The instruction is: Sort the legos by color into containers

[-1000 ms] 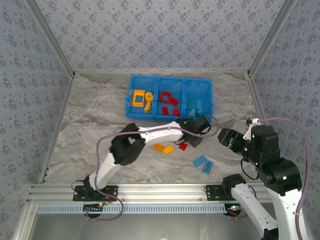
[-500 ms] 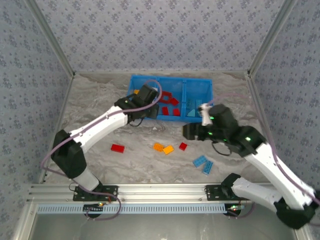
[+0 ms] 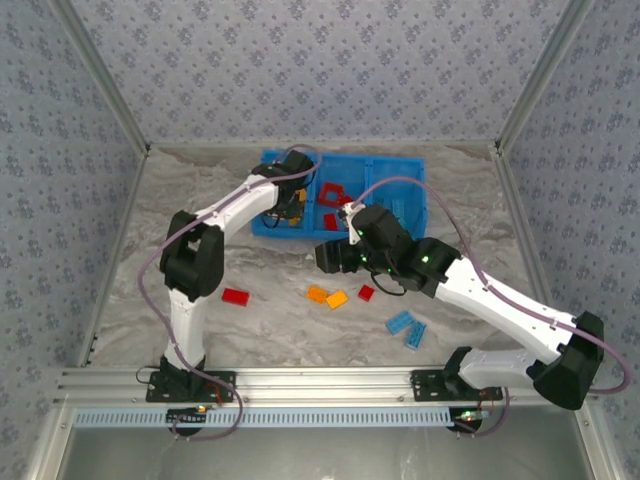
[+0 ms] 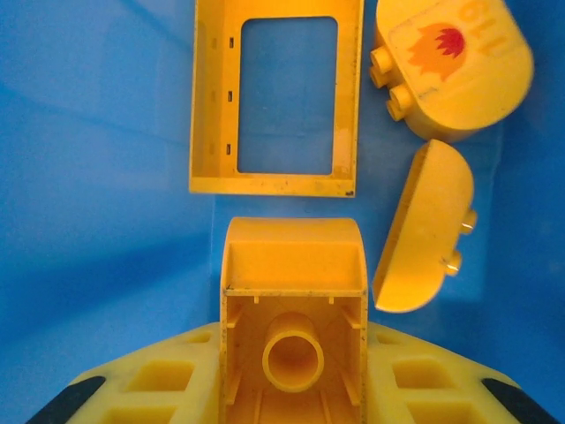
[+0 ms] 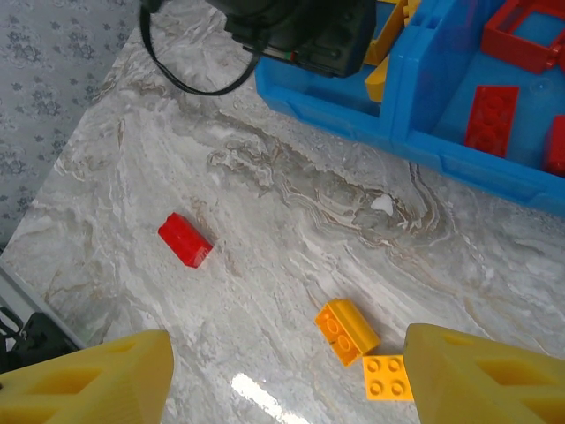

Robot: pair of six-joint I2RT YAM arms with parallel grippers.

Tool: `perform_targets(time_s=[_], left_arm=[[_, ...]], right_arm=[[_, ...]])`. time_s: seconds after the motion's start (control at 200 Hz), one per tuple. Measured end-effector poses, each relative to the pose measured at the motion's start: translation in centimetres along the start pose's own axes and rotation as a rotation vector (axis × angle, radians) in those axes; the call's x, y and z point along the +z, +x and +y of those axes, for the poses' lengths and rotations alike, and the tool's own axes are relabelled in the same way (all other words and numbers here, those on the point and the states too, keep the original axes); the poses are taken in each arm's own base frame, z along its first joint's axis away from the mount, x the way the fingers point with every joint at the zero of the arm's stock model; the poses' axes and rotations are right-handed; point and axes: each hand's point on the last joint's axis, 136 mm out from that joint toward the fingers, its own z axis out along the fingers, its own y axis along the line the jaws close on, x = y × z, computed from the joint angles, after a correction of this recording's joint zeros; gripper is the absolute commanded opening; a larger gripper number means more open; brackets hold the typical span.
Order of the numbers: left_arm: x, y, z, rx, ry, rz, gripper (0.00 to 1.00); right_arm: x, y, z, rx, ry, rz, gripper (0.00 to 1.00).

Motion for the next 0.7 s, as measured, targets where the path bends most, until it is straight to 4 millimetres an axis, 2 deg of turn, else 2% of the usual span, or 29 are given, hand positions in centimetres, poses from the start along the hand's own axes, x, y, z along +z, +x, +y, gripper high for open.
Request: perform_targets(time_s=[0.2,0.31,0.465,0.6,0.7], left_arm=[[2.2,0.8,0.3,0.012,-0.073,0.043,0.28],[2.4,1.2,0.7,0.014,-0.096,0.058,0.45],[2.3,1.3,0.7,0.0,-0.105,0.052,0.55],[1.1,1.2,0.3,0.009,-0.095,0.033,0.57],[-1.6,0.3,0.2,0.002,-0.068,-0.016,0.56]], right_arm=[[0.4,-0.2,0.3,0.006,-0.008,-0.015,0.72],[0.6,0.1,0.2,0.005,-0.008,-0.013,0.72],[0.9,0.7,-0.1,0.004,0.001,0.001,0.73],[1.0,0.9,-0.4,0.003,0.013,0.003,0.73],[0.7,0.8,-0.6,0.0,0.02,-0.004,0.73]])
